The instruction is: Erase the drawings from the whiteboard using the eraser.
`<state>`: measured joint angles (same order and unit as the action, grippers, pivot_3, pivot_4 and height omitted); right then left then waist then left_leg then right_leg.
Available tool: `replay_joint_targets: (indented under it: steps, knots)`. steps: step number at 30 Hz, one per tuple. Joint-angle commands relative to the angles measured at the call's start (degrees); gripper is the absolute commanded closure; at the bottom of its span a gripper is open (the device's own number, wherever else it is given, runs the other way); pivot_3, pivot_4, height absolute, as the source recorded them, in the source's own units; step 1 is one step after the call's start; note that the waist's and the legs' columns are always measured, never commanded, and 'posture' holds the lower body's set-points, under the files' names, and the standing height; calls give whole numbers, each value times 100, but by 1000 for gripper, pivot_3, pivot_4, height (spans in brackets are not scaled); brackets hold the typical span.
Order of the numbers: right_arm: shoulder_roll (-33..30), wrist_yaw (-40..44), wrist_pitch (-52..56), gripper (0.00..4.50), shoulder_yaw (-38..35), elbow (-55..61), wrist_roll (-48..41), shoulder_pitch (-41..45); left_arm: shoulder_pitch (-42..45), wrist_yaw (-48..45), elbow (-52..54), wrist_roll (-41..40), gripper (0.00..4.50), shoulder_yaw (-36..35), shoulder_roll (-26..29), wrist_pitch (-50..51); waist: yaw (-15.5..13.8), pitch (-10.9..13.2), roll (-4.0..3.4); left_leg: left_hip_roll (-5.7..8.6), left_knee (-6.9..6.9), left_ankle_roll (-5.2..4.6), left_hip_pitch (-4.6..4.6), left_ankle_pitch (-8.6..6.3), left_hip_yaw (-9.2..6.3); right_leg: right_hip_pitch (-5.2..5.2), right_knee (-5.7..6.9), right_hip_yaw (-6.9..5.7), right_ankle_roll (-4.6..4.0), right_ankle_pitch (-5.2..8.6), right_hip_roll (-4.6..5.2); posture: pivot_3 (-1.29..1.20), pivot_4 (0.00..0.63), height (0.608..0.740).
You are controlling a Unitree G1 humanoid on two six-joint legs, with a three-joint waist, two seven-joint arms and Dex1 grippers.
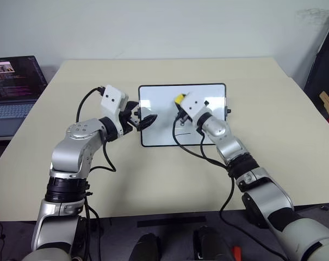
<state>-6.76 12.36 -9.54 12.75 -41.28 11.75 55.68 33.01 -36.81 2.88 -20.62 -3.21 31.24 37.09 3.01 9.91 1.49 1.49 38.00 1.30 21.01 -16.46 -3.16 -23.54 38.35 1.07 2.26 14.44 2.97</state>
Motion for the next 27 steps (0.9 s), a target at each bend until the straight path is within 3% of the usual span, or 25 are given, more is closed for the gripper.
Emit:
replay_joint_targets:
  steps: [1,11,20,27]
  knots:
    - [130,-118,10,3307,-79,-58,11,286,-53,-4,357,-108,0,-124,29,-2,20,0,0,-3,-4,0,0,0,0,1,-10,0,0,0,-2,0,150,740]
    - [107,-70,596,3308,-203,-798,9,293,-114,31,452,-137,0,-126,47,26,17,-1,0,-6,-6,16,41,6,-3,-23,-34,-7,0,-1,0,0,150,740]
    - [-281,202,990,3308,-329,-461,-100,-138,-90,7,467,-171,0,-103,13,23,-131,-1,1,5,-1,0,12,-2,-20,19,-33,-17,2,-2,4,0,150,740]
    - [-584,650,1343,3309,200,395,282,-988,-46,2,453,-180,0,-95,1,10,-123,-13,10,7,-2,-1,-15,-3,-21,43,-29,-18,2,-2,4,0,150,740]
